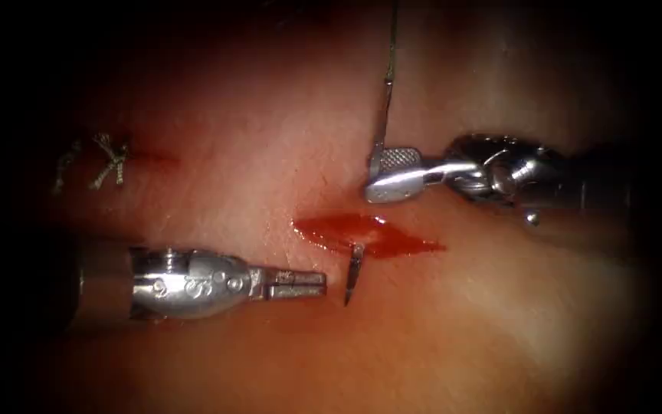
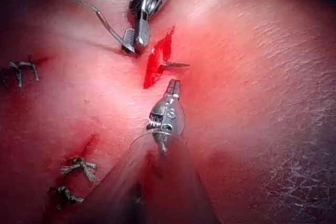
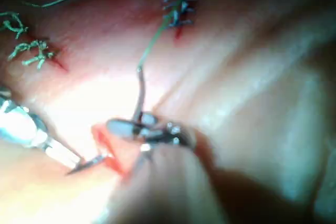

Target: Wound Closure

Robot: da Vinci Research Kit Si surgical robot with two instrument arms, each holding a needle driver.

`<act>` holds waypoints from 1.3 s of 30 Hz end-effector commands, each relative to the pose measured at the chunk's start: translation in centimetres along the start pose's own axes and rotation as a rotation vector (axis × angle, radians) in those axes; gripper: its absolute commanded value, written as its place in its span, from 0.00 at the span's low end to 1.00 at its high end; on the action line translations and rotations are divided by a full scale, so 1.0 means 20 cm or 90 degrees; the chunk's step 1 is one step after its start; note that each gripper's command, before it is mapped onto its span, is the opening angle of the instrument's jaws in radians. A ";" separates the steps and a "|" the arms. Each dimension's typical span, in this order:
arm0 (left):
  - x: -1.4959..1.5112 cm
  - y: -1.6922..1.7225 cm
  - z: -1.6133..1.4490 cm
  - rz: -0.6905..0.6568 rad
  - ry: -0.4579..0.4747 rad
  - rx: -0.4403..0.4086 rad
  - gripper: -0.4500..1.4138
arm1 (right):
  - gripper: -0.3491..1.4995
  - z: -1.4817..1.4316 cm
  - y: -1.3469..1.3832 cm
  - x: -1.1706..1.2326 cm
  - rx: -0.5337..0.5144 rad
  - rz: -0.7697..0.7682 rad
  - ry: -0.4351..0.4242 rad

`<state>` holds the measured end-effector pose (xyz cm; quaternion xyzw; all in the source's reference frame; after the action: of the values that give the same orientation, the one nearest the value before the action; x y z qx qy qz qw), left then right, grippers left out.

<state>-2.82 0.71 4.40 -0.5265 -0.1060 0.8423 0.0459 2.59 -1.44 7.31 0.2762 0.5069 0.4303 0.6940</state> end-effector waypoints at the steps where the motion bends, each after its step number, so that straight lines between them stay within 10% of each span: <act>1: -0.002 0.000 0.004 0.000 0.001 -0.002 0.15 | 0.85 0.005 0.000 0.005 -0.017 -0.013 0.010; 22: -0.003 0.000 0.004 0.002 0.001 -0.002 0.07 | 0.74 0.010 -0.002 0.017 -0.090 -0.114 0.031; 25: -0.003 0.001 0.003 0.002 0.001 -0.002 0.05 | 0.58 0.013 -0.003 0.018 -0.070 -0.115 0.026; 27: -0.004 0.001 0.003 0.002 0.001 -0.003 0.05 | 0.07 0.013 -0.003 0.018 -0.048 -0.117 0.019; 28: -0.004 0.001 0.003 0.002 0.001 -0.003 0.05 | 0.00 0.013 -0.003 0.017 -0.042 -0.107 0.018; 32: -0.004 0.001 0.003 0.003 0.001 -0.003 0.04 | 0.00 0.012 -0.002 0.017 -0.027 0.152 0.015; 39: -0.004 0.001 0.003 0.003 0.001 -0.003 0.02 | 0.00 0.015 -0.001 0.009 0.007 0.158 -0.041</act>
<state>-2.79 0.68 4.42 -0.5272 -0.1070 0.8419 0.0433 2.81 -1.31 7.25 0.3579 0.4464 0.4996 0.6505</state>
